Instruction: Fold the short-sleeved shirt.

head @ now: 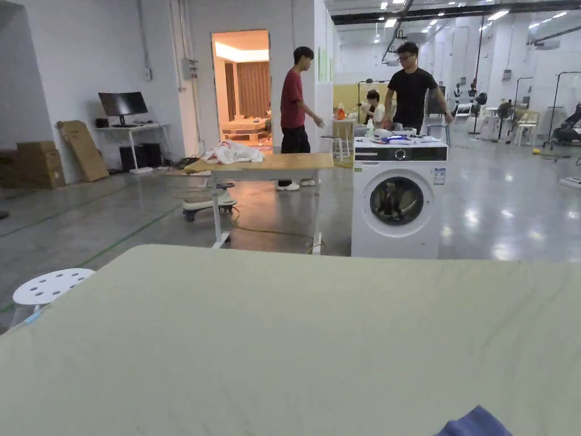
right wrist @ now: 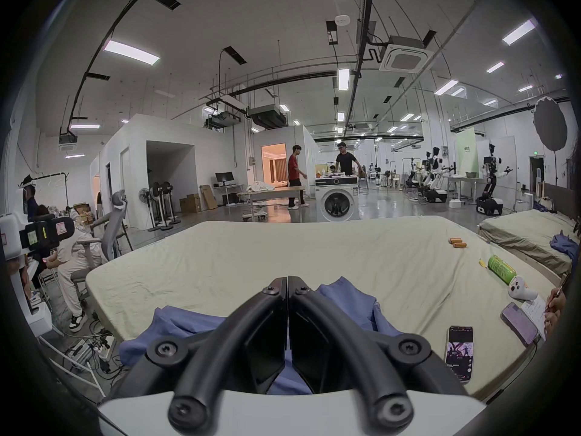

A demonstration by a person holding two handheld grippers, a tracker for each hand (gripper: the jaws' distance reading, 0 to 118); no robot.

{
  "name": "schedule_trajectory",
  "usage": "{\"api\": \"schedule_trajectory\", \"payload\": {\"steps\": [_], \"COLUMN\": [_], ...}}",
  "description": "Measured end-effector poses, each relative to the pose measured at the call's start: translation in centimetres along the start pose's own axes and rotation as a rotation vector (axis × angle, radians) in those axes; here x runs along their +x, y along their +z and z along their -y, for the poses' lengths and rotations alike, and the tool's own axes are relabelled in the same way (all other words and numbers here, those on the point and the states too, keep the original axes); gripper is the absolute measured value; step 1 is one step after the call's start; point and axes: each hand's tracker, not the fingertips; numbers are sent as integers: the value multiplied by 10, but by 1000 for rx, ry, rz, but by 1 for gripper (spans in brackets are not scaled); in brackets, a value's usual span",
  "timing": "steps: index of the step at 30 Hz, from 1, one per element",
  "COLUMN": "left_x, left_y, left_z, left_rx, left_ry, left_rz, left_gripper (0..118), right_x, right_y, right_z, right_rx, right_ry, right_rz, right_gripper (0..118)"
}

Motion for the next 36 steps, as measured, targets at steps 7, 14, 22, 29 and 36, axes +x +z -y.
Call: {"api": "schedule_trajectory", "payload": {"steps": [7,14,22,29,36], "left_x": [-14,-59,-84,-70,-51], "left_y": [-38,-162,-280,-296,-297], "left_z": [15,84,169,181,188], "left_rx": [-141,-503,-779,-800,-829], "left_ry": [17,223,269,168,7], "left_rz": [1,121,-16,-26,-46], "left_gripper": [0,75,61,3,2], "right_x": [1,16,44,56,82], "right_y": [-3,3,15,16,-67], "right_z": [9,24,31,44,35], "right_rx": [-24,-61,-108,-153,-240], "right_ry": [-7,-29,-46,-72,-38], "right_rz": [-4,17,110,147,103], "right_gripper": [0,0,0,0,35]}}
